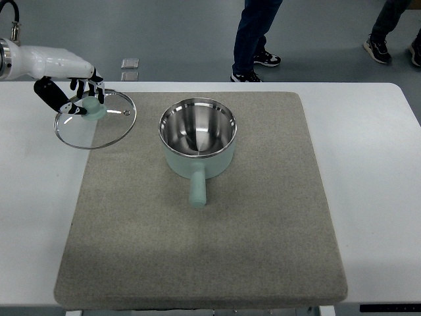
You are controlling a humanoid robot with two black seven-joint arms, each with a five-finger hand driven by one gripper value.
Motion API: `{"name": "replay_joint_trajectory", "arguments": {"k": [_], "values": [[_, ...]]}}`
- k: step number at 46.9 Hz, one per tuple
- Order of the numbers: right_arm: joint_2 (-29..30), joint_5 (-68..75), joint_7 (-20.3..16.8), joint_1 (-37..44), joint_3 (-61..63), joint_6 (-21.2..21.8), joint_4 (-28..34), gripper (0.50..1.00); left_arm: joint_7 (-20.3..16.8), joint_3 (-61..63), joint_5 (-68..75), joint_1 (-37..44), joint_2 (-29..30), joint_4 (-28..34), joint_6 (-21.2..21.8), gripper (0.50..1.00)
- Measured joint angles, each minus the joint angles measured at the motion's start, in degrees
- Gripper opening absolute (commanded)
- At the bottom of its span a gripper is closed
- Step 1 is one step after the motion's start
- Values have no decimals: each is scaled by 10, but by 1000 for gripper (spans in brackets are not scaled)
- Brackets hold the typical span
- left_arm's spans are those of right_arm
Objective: Place lid left of pot with left hand
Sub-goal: 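Lift the glass lid off the pot and carry it beside the pot, then lower the lid onto the mat and open the left hand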
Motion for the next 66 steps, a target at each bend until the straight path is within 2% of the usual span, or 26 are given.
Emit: {"name": "replay_joint_trajectory", "arguments": {"k": [4,11,22,23,24,25,28,33,50,58,66], "values": [[0,0,0,0,0,0,0,924,0,-10,0,36,0,4,26,500],[0,0,0,0,0,0,0,924,0,-11,2,81,-4,6,104,500],[0,0,0,0,0,0,0,924,2,-9,3,109,-31,17,126,500],[0,0,0,0,0,0,0,924,2,-9,3,111,-34,20,128,516],[0,0,0,0,0,0,0,924,2,-9,3,112,-37,24,132,554],[0,0,0,0,0,0,0,924,2,-9,3,112,-40,27,135,604],[0,0,0,0,0,0,0,924,2,-7,3,114,-44,37,149,799],[0,0,0,0,0,0,0,924,2,-6,1,118,-46,44,168,992],[0,0,0,0,0,0,0,924,2,-8,-53,146,-63,56,181,996],[0,0,0,0,0,0,0,924,2,-8,-264,138,-64,92,190,994],[0,0,0,0,0,0,0,924,2,-11,-545,133,-79,173,196,994]]}}
